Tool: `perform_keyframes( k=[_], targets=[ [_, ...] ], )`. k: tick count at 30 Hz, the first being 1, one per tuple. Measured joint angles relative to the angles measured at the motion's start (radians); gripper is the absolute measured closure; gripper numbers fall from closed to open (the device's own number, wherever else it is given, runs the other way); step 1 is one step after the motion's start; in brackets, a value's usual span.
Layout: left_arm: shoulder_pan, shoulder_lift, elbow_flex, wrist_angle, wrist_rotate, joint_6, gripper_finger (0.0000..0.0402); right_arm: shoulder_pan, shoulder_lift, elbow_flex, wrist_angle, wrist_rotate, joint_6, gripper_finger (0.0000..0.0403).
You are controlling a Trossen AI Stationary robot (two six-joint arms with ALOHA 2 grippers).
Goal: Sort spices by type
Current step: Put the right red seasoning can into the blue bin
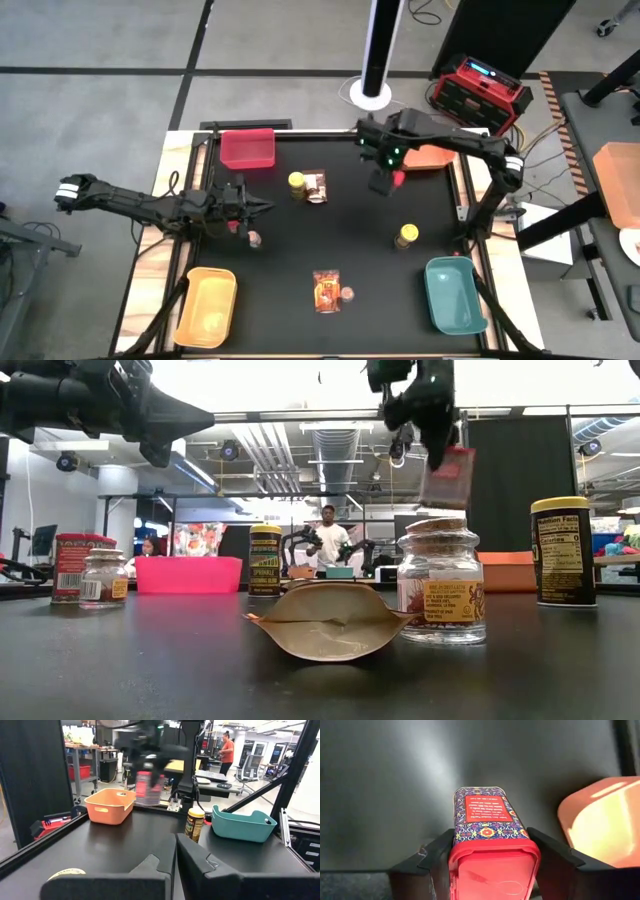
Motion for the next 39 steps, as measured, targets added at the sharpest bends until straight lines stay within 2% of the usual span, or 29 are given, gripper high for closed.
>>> perform_keyframes(
  k=[3, 9, 14, 20, 25, 30, 34, 39],
  targets=[
    [0.000, 0.001, 0.000, 0.000, 0.000, 0.000, 0.0402, 0.093, -0.004, 0.022, -0.059, 0.003, -0.054, 0.0194],
    [0.000, 0.001, 0.000, 0.000, -0.002, 0.000, 0.0402, 0.321, -0.068, 0.020, -0.063, 0.000, -0.162, 0.0194],
    [0.000, 0.001, 0.000, 0.000, -0.002, -0.018, 0.0402, 0.527, -0.117, 0.010, -0.061, 0.000, -0.141, 0.0194],
    [0.000, 0.001, 0.000, 0.001, -0.002, -0.030, 0.0402, 0.750, -0.137, -0.035, -0.060, -0.005, 0.052, 0.0194],
    [0.000, 0.001, 0.000, 0.001, -0.002, -0.048, 0.0402, 0.902, -0.142, -0.112, -0.059, -0.105, 0.277, 0.0194],
    [0.000, 0.001, 0.000, 0.001, -0.002, -0.052, 0.0402, 1.043, -0.160, -0.205, -0.060, -0.101, 0.479, 0.0194],
    [0.000, 0.001, 0.000, 0.001, -0.002, -0.053, 0.0402, 1.127, -0.167, -0.300, -0.061, -0.097, 0.568, 0.0194],
    [0.000, 0.001, 0.000, 0.001, -0.002, -0.069, 0.0402, 1.175, -0.182, -0.400, -0.051, -0.098, 0.591, 0.0194]
  ],
)
